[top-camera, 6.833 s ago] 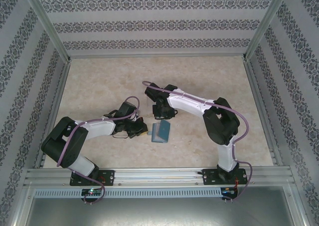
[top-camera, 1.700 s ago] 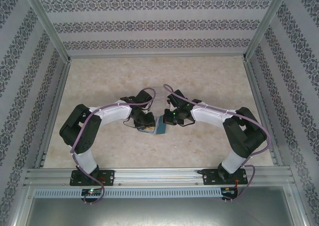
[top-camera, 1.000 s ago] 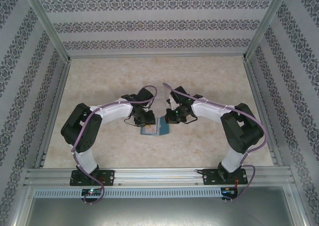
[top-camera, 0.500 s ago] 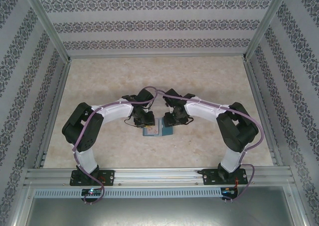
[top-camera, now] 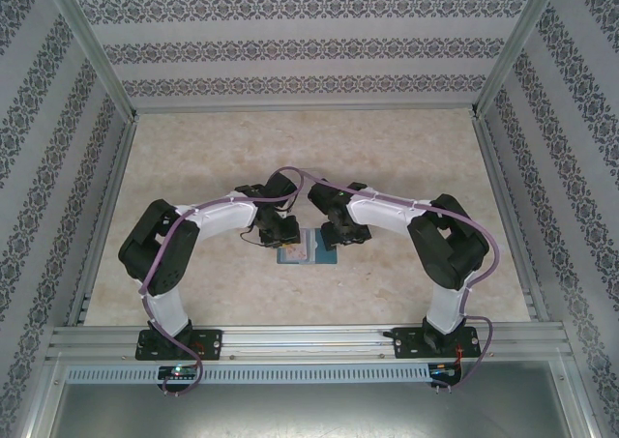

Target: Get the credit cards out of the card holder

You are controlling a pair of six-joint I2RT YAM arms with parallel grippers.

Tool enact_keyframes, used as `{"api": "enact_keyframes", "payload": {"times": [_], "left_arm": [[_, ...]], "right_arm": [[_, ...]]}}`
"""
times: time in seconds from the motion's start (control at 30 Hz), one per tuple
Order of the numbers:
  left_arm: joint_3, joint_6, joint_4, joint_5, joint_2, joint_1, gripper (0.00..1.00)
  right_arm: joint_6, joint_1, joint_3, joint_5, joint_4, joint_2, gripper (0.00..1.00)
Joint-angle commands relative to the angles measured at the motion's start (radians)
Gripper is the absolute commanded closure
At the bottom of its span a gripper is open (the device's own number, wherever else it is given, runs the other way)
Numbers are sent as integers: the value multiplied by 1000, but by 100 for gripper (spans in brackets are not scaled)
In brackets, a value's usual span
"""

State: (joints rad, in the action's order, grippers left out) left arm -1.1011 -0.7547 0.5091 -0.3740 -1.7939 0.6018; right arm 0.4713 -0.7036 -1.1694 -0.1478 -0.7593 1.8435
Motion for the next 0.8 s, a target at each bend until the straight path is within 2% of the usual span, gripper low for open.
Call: {"api": "enact_keyframes", "payload": {"times": [0.0, 0.4, 0.6, 0.77], "left_arm": [[22, -15, 14, -6, 42, -5, 81], [-3, 13, 45, 22, 31, -21, 84], [3, 15, 40, 15, 25, -22, 86], [5, 18, 40, 5, 18, -22, 87]], "right_arm": [[-12, 0, 6, -108, -63, 14, 28], [31, 14, -27, 99, -17, -144, 35], [83, 15, -39, 186, 13, -194, 44], [128, 14, -32, 270, 69, -244, 59]]}}
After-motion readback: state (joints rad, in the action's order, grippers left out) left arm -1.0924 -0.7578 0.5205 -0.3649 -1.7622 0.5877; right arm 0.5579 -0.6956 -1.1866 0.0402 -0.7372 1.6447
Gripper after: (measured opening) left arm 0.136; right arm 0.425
